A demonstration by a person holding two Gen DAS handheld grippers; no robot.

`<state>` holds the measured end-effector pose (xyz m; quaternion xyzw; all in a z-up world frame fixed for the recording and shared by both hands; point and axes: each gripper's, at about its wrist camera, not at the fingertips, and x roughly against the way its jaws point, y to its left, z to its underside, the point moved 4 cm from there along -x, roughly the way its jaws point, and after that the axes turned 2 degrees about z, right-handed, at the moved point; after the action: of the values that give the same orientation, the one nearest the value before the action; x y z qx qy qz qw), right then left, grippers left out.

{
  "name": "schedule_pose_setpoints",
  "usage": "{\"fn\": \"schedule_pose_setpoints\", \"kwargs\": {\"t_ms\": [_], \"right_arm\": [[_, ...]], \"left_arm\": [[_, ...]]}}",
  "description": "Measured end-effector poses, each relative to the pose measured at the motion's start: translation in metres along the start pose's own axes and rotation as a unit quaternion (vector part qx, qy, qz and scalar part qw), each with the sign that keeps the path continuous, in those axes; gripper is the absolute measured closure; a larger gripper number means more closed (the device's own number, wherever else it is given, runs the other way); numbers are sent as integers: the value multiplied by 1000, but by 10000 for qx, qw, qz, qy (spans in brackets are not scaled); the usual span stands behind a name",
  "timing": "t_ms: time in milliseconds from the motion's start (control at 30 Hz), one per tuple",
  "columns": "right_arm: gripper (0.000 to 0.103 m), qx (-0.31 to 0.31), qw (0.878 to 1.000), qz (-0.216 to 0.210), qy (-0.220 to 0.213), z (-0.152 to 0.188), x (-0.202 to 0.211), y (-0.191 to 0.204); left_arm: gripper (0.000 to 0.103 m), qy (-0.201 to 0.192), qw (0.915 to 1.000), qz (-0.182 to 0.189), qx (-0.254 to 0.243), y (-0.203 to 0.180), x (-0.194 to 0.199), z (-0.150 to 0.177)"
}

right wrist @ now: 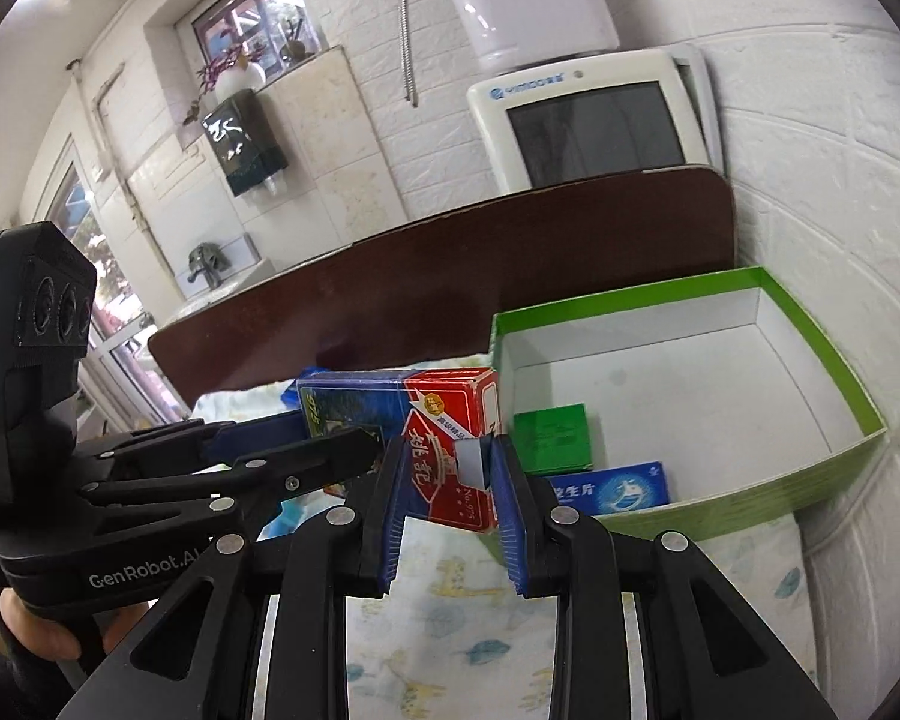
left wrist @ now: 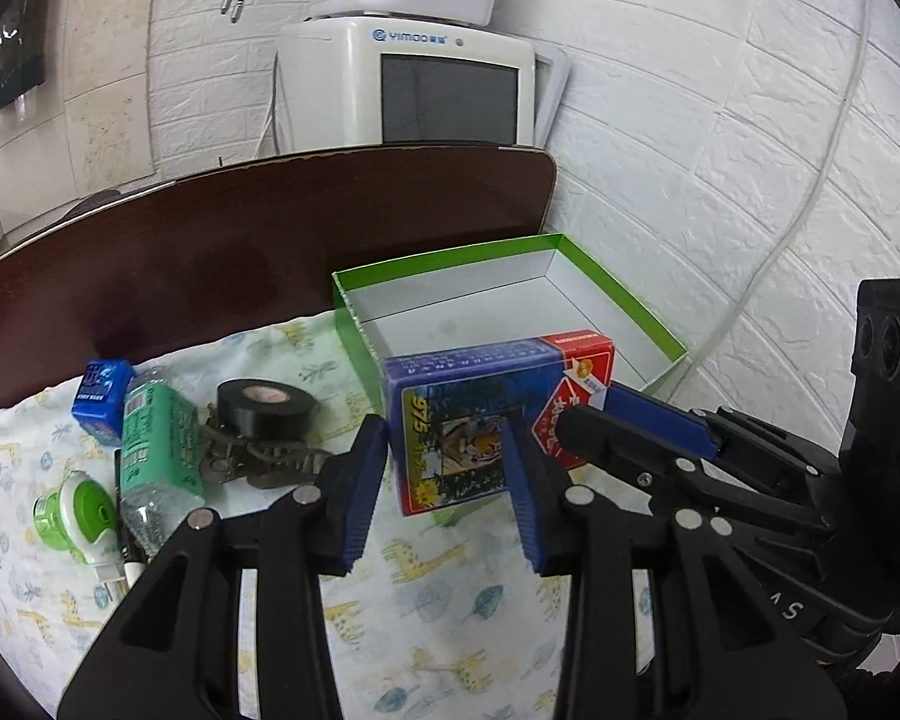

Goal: Organize rigid objects
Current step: 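Carry the card box into the green-rimmed box and release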

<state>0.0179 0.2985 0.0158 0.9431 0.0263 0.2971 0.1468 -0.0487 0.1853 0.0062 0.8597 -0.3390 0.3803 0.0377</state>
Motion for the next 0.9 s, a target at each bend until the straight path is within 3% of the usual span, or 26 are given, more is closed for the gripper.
{"fn": "schedule_pose_setpoints", "kwargs": {"t_ms": [400, 600, 900], "right_arm": [[72, -389, 9991, 25, -192, -21, -18, -80], [72, -612, 9979, 199, -50, -23, -34, -110], [72, -1010, 9942, 265, 236, -9, -62, -145]], "left_arm": [[67, 294, 9994, 98, -145, -21, -71, -33], [67, 555, 9978, 365, 58, -20, -108, -36], [68, 940, 9948, 303, 235, -18, -146, -31]]}}
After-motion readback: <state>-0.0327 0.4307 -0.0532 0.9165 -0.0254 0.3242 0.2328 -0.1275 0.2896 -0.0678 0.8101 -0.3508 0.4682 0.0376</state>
